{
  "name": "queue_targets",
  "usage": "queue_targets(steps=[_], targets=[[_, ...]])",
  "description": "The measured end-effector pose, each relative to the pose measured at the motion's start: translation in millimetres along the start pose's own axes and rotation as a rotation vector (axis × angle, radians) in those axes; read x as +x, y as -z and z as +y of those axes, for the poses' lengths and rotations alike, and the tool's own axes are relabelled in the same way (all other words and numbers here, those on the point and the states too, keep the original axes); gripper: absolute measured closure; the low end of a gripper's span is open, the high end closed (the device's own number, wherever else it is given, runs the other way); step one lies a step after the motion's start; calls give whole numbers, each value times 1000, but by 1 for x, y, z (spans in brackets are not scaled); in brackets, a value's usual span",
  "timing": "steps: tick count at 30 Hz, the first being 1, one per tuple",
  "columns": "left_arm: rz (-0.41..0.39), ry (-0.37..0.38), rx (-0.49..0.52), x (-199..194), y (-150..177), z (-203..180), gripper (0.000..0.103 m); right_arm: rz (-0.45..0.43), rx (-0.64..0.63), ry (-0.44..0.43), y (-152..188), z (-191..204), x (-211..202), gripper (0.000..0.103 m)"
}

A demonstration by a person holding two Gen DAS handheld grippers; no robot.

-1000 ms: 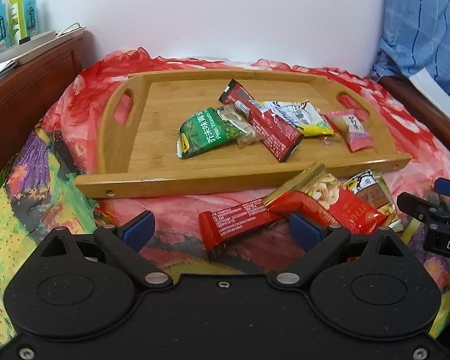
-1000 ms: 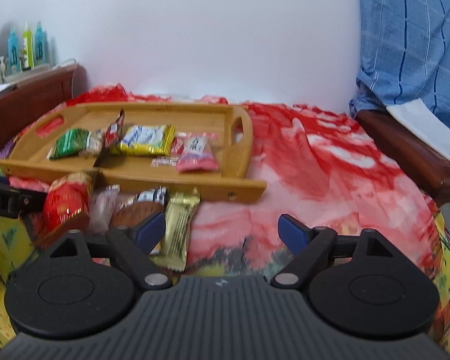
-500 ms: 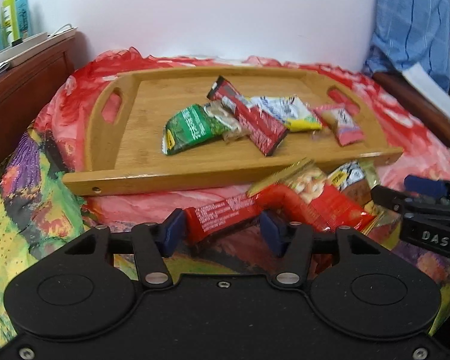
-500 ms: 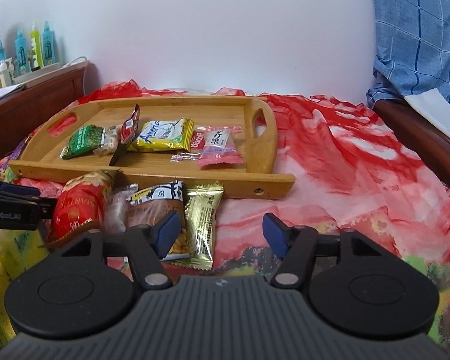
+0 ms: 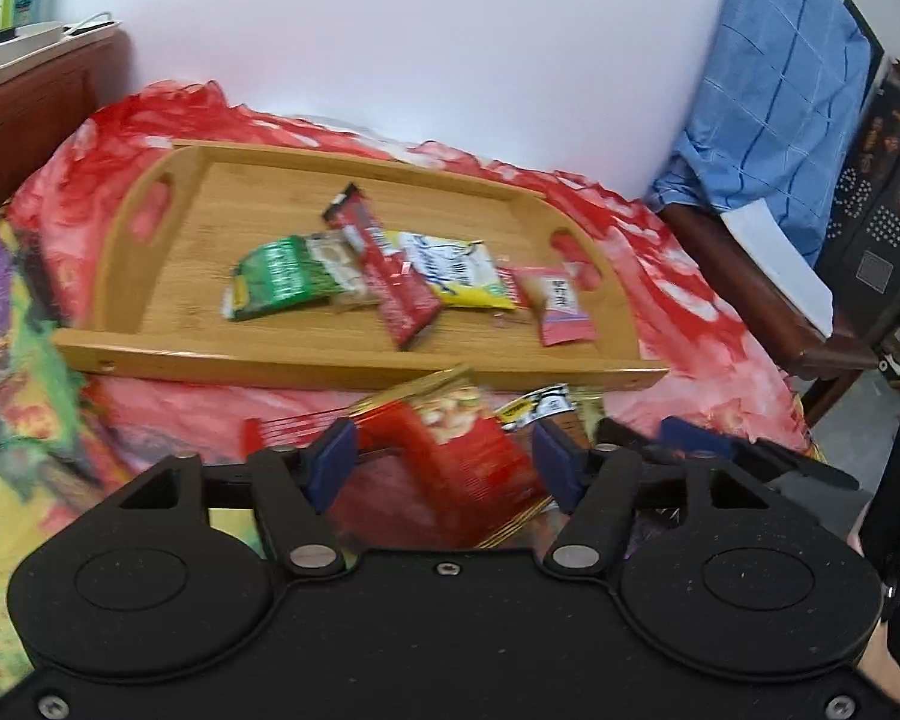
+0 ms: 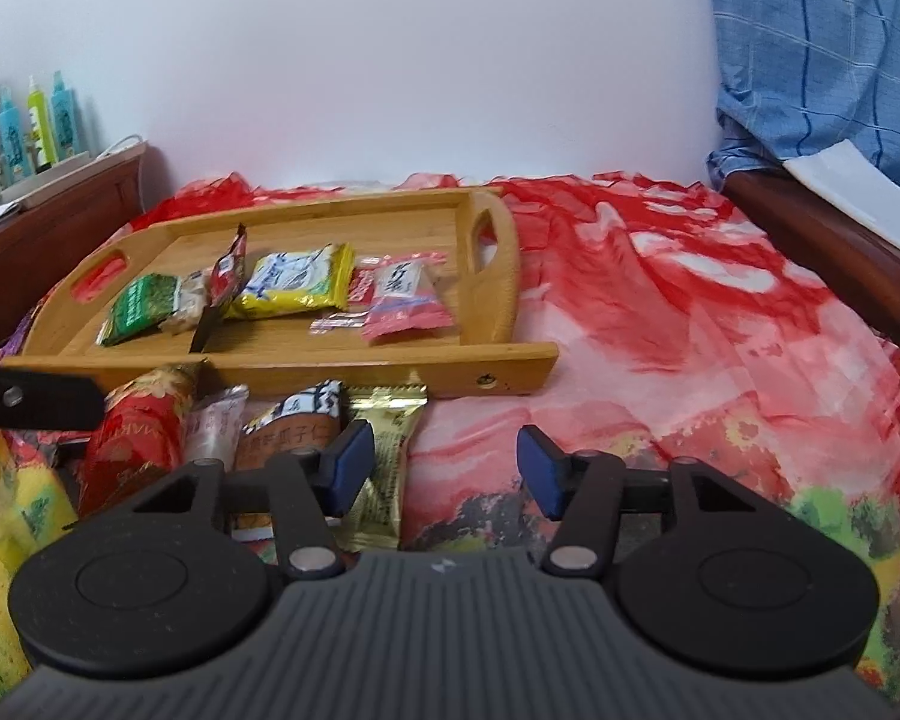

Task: Organize snacks
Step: 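Grasp the gold bar packet with the right tool while the left grasps the red nut bag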

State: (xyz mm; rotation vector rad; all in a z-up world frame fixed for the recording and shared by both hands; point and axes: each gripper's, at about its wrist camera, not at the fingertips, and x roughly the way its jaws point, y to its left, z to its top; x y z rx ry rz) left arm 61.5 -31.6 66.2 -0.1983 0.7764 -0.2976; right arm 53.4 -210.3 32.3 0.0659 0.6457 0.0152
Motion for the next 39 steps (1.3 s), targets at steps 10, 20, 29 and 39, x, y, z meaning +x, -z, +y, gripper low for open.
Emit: queue_targets(steps=[10, 20, 29, 39], targets=[[70, -62, -42, 38, 6, -11, 48, 6, -60, -21, 3, 13, 2, 35], [12, -130, 35, 24, 7, -15, 57, 19, -87, -74, 5, 23, 9, 35], [-43, -173, 67, 7, 0, -8, 57, -21, -140, -45, 9, 36, 8, 35], [-57, -211, 69, 4, -3, 2, 57, 6, -68, -45, 6, 26, 8, 66]])
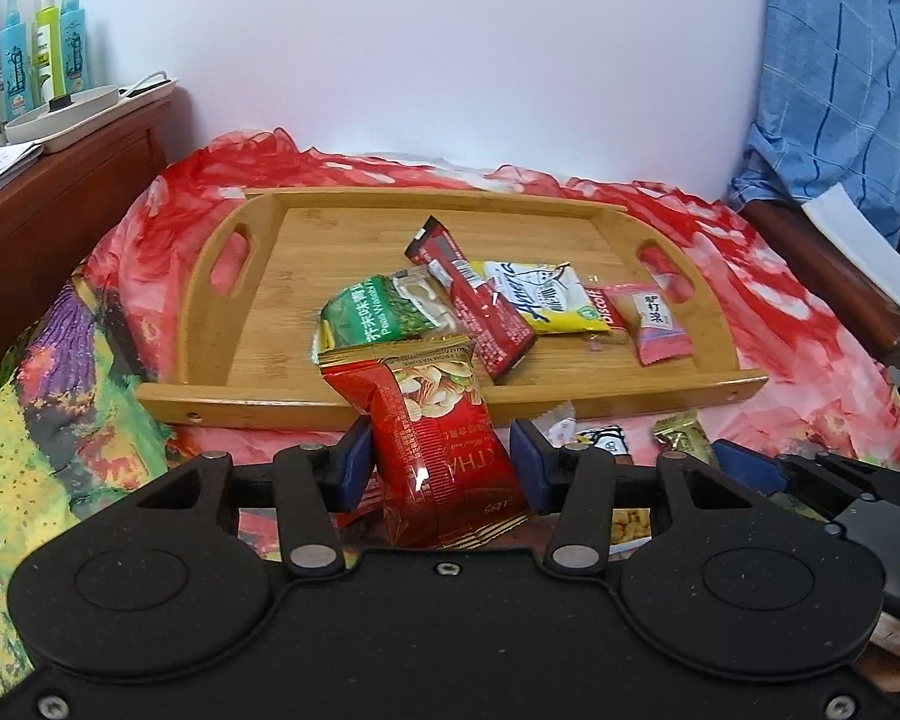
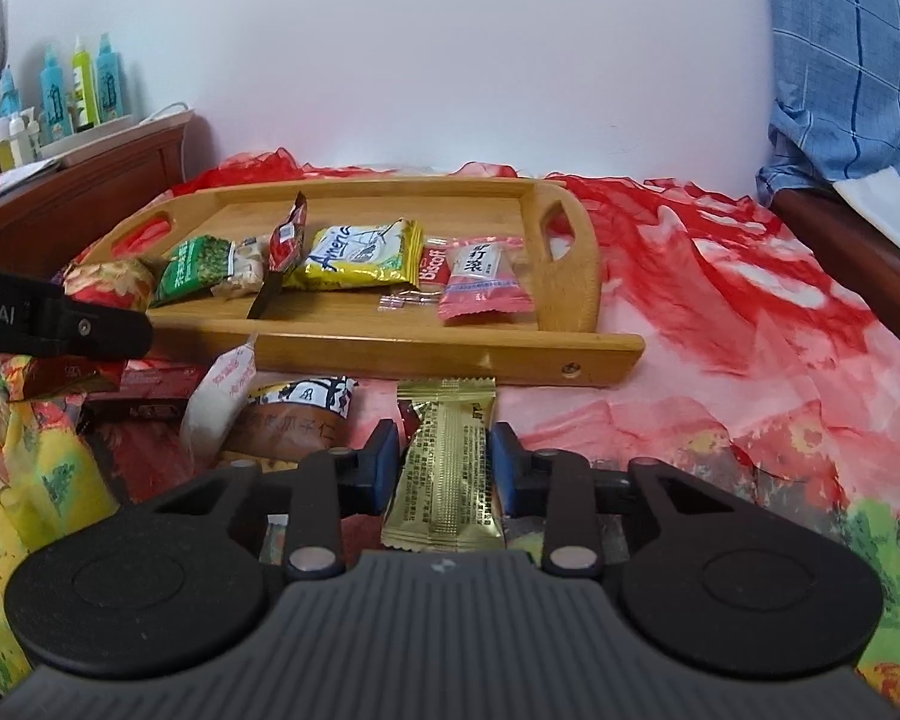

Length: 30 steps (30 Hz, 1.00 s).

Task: Organize snacks
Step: 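Grasp the gold bar packet with the right tool while the left grasps the red nut bag, then carry the gold packet onto the tray with the right tool while the left carries the red nut bag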

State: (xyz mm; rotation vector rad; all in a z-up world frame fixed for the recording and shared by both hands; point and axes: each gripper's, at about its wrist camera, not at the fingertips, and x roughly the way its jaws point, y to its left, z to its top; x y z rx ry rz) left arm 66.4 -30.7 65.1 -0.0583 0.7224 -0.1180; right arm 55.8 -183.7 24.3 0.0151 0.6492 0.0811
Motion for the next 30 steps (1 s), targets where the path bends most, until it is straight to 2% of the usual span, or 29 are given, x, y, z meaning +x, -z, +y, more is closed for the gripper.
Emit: queue_targets(steps=[10, 18, 25, 30], targets=[[-19, -16, 5, -1, -5, 9, 57, -59, 101, -7, -8, -17, -14, 69], [-48, 2, -28, 4, -36, 29, 57, -121, 196, -59, -40, -41, -17, 69], [-83, -8, -26, 28, -77, 47, 57, -157, 167, -116, -91, -56, 15, 69], [-61, 11, -62, 63, -105, 60, 57, -138, 162, -147, -119, -65, 54, 69]])
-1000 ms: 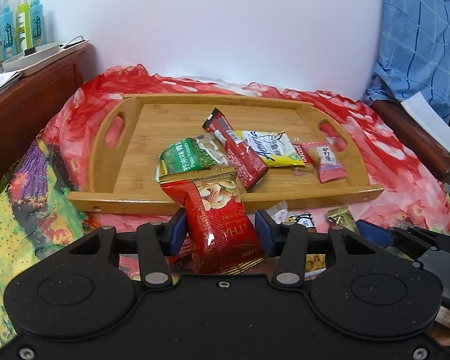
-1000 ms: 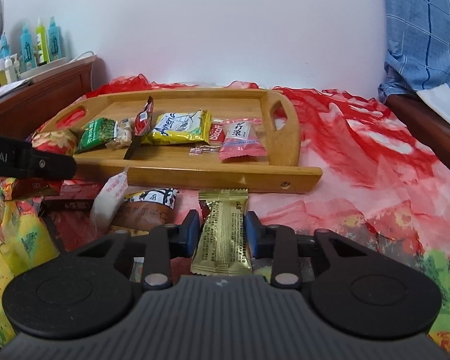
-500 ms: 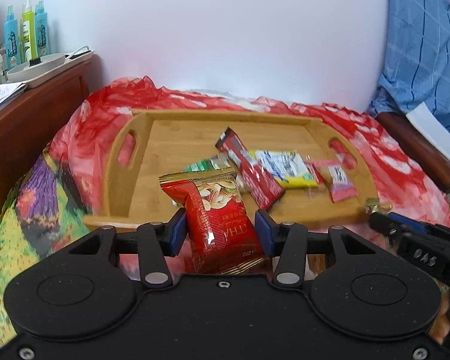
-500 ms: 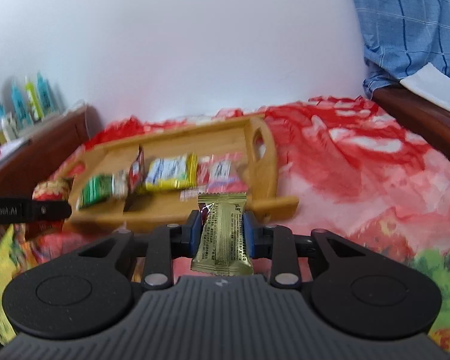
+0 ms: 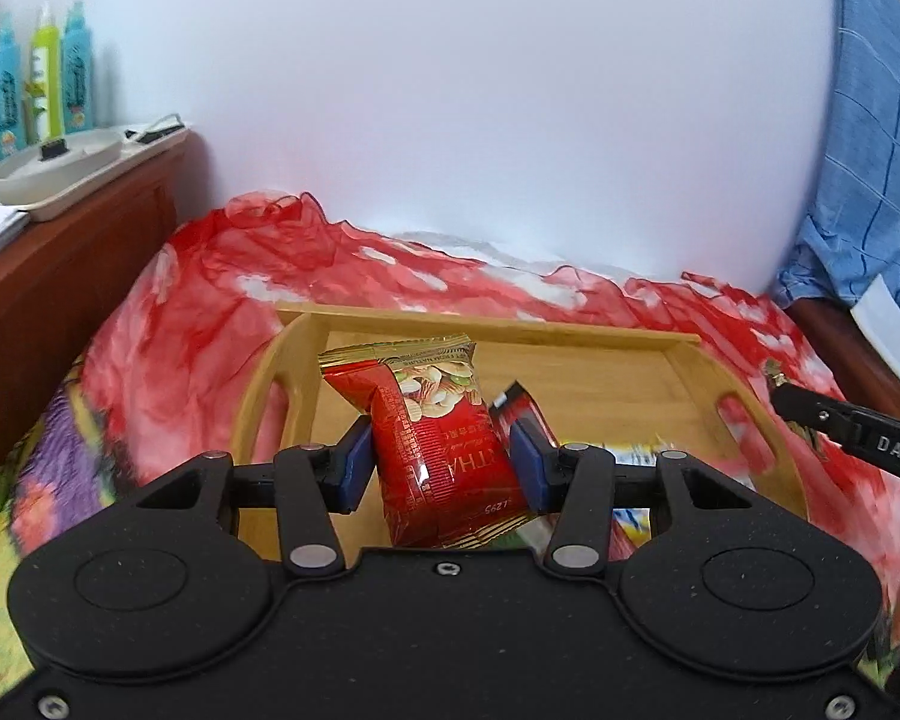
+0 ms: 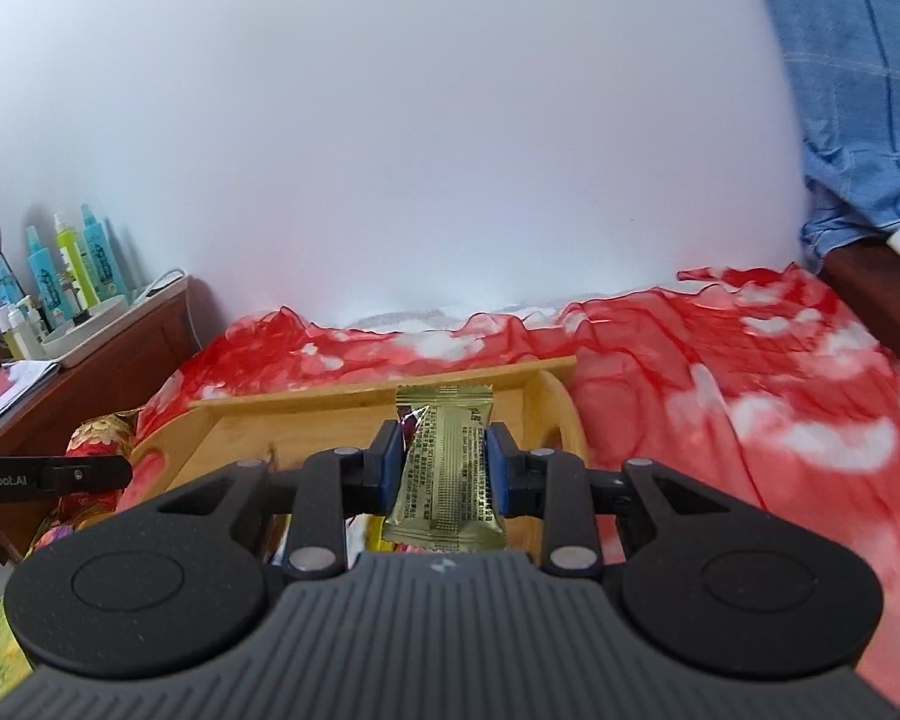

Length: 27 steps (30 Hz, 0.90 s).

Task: Organize snacks
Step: 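Carry the gold packet onto the tray with the right tool while the left carries the red nut bag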

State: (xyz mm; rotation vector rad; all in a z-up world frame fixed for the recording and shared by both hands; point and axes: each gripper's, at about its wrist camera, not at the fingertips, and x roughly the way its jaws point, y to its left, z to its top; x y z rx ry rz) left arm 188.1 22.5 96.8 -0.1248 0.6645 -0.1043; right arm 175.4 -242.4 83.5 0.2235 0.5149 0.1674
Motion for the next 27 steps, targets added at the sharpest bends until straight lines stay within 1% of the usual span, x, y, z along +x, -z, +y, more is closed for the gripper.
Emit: queue_targets(steps=[2, 4, 7, 11, 17, 27], targets=[[12, 3, 12, 16, -5, 0, 57, 14, 13, 0, -3, -5, 16, 69], [27, -12, 27, 31, -8, 0, 57, 31, 27, 9, -3, -10, 29, 69], [44, -14, 41, 49, -8, -2, 57, 53, 37, 15, -2, -15, 43, 69], [71, -16, 41, 66, -6, -4, 57, 64, 19, 26, 0, -16, 53, 69], [94, -20, 77, 81, 0, -12, 57, 86, 18, 42, 4, -19, 66, 69], [104, -22, 97, 88, 3, -18, 57, 109, 9, 53, 7, -19, 72, 68]])
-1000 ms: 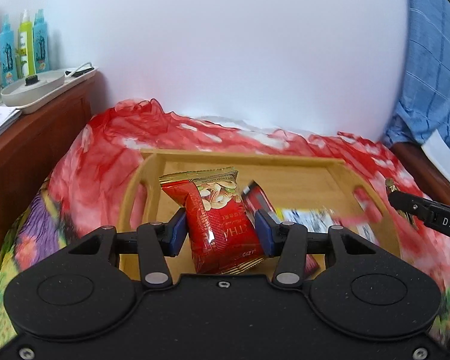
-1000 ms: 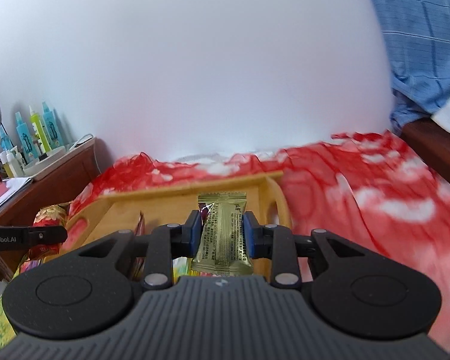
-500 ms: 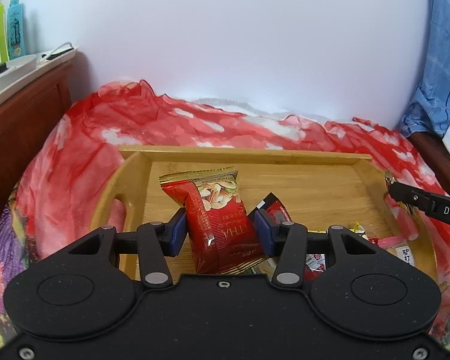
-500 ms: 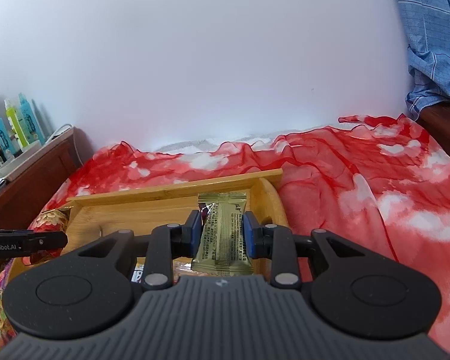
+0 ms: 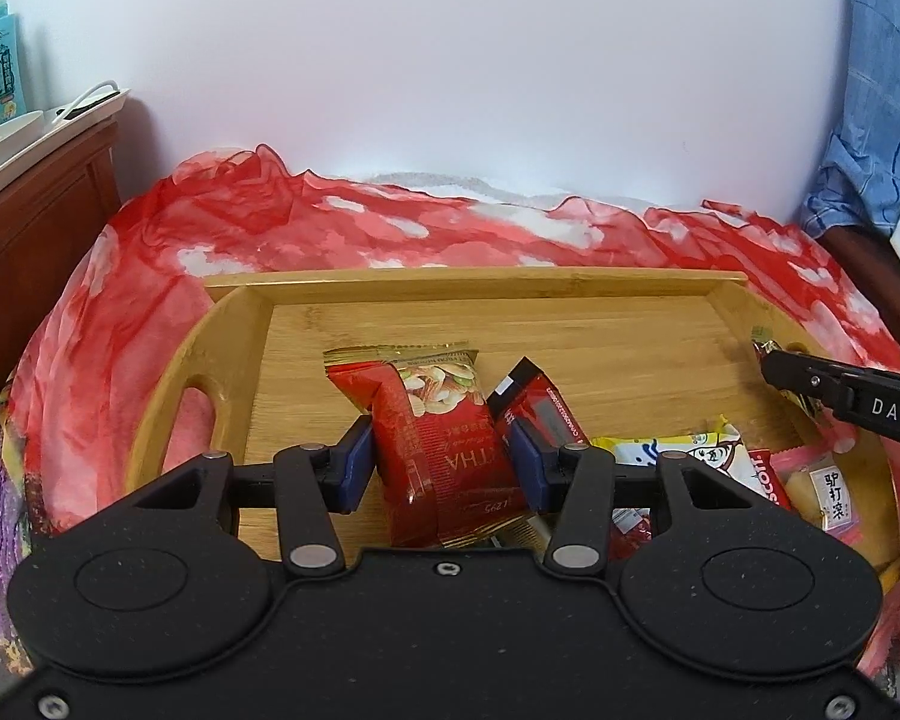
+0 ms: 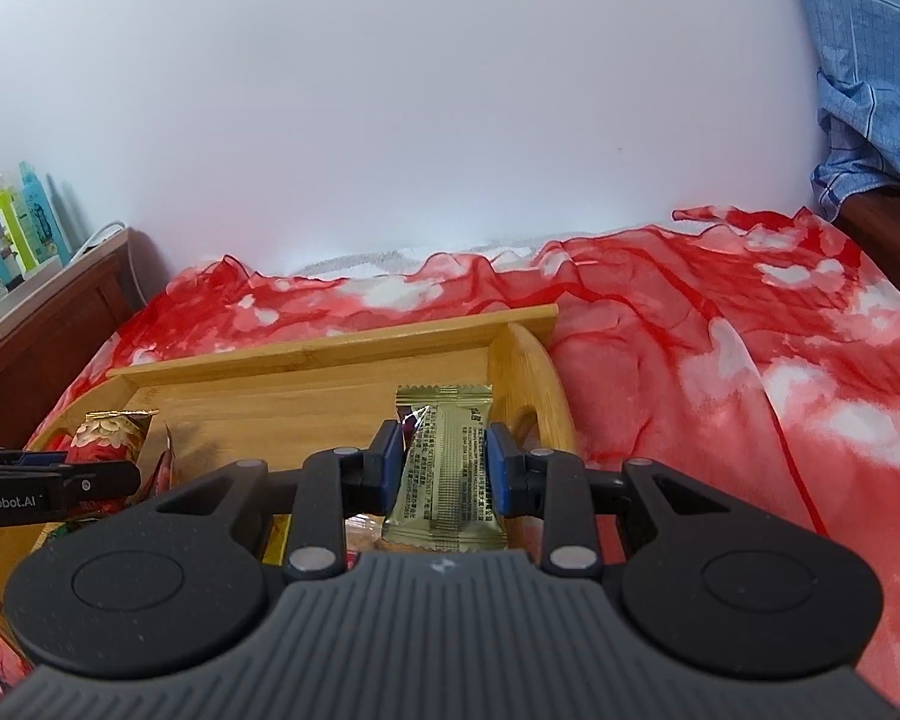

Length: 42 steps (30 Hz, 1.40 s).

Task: Organize snacks
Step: 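Carry the gold packet onto the tray with the right tool while the left carries the red nut bag, then open both tools over the tray and move back toward the remaining snacks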

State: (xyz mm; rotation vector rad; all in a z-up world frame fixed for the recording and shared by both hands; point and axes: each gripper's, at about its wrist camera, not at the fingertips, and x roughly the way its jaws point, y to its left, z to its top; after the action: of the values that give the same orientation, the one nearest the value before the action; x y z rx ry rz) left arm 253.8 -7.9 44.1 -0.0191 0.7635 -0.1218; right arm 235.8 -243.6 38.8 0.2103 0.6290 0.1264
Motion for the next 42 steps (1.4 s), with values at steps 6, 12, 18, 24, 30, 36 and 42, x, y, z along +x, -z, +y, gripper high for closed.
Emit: queue_targets(steps=[6, 12, 18, 24, 30, 36, 42], targets=[[6, 0, -16, 3, 1, 2, 57, 1, -13, -8, 2, 2, 1, 68], [11, -32, -21, 3, 0, 3, 55, -1, -36, -19, 5, 6, 2, 62], [-8, -34, -7, -13, 1, 3, 28, -36, -28, -24, 1, 5, -9, 42], [-36, -13, 30, -42, 5, -2, 12, -79, -27, -33, -1, 10, -32, 31], [-43, 4, 49, -71, 25, -9, 8, -79, -67, -28, 12, 21, -57, 26], [-37, 29, 18, -100, 53, -8, 7, -96, -157, 23, 31, 35, -93, 26], [-44, 54, 74, -124, 79, -16, 9, -73, -171, 18, 57, 42, -119, 24]])
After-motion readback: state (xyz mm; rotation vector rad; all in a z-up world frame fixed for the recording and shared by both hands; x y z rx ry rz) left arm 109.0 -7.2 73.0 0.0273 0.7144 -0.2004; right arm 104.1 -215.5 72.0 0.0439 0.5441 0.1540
